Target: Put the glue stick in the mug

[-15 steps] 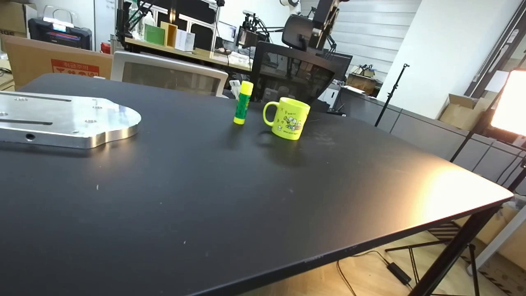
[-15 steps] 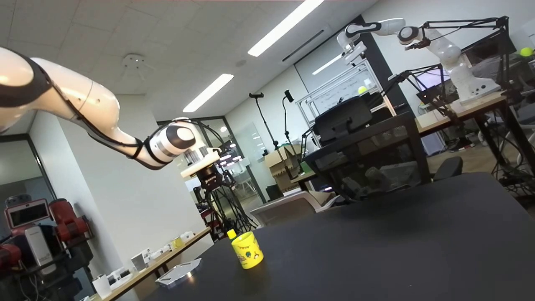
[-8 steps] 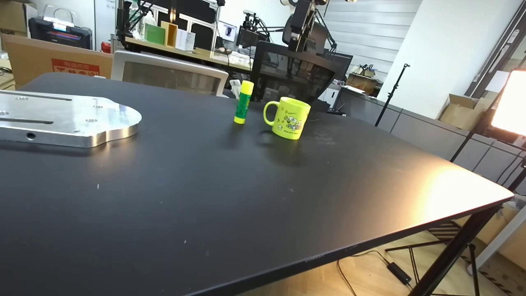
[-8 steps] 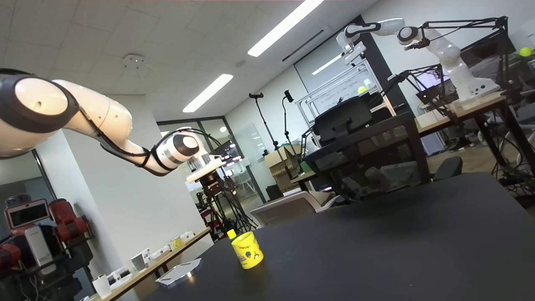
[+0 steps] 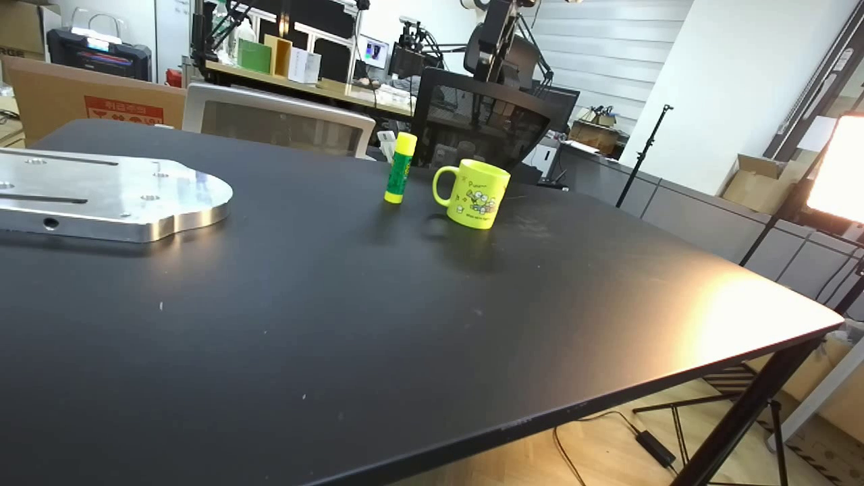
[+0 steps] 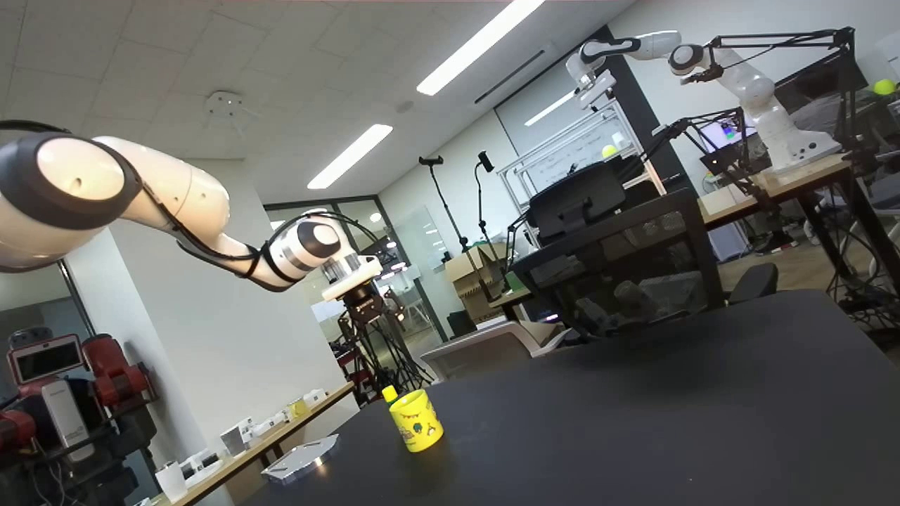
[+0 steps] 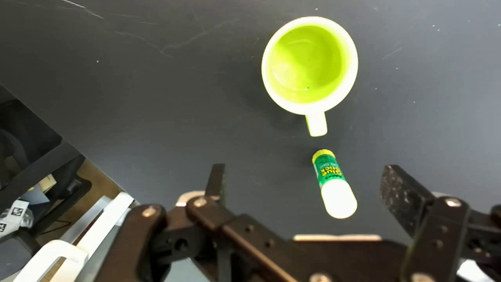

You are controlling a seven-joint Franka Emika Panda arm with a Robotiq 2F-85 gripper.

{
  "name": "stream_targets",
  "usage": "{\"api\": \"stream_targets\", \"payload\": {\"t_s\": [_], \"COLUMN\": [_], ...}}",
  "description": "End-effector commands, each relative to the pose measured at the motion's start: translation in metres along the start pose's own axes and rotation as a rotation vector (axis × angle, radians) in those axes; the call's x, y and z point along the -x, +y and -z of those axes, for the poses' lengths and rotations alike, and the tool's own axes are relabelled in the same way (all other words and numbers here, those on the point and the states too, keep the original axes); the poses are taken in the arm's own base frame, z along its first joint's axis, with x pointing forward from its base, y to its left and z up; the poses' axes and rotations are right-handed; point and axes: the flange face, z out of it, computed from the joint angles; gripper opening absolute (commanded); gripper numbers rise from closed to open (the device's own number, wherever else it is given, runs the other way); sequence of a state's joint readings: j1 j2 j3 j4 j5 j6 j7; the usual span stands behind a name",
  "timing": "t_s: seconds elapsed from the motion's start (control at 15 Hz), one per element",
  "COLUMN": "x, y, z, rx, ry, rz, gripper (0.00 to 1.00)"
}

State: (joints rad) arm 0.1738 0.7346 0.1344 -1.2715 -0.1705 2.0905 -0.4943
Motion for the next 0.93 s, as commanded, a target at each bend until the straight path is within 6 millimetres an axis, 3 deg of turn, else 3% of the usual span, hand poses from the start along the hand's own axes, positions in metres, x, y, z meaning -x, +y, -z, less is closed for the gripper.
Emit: {"api": "stream_targets", "payload": {"t_s": [0.0,0.2,0.87], "x": [-0.017,-0.032,-0.076], "y": [0.023,0.016,-0.035], "z": [-0.005,-0.016,-0.06], "rx": [-0.002,-0.018,-0.024], "ry": [-0.017,-0.03,-0.024], "rz": [0.026,0.079,0.31], "gripper": [1.0,1.0,1.0]}}
